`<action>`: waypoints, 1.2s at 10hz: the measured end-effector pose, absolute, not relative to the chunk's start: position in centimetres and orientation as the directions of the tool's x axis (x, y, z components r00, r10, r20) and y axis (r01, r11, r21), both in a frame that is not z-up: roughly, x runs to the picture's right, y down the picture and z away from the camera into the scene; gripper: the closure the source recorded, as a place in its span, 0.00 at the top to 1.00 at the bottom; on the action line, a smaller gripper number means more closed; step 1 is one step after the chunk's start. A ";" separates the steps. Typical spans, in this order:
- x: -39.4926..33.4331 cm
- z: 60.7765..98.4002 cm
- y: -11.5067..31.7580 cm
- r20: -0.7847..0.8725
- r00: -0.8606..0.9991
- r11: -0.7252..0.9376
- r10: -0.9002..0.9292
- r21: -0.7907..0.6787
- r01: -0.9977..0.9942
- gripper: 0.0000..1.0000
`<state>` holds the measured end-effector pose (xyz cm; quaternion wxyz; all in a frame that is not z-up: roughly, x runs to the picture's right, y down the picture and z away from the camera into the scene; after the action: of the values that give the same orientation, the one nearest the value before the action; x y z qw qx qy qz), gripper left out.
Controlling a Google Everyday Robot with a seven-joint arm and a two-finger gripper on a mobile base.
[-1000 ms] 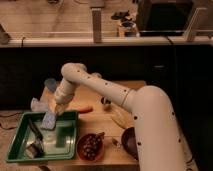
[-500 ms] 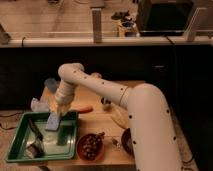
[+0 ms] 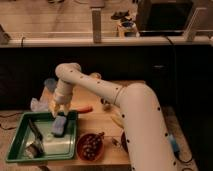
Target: Place sponge in tray
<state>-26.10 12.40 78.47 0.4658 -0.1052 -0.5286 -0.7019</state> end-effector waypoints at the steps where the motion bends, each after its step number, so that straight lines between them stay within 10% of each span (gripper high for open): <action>1: -26.1 78.7 12.3 0.659 -0.527 -0.006 -0.537 0.622 0.783 0.80; 12: -26.0 79.5 11.8 0.703 -0.432 -0.012 -0.565 0.517 0.856 0.80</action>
<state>-26.05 11.81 79.53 0.5110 -0.1508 -0.4825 -0.6952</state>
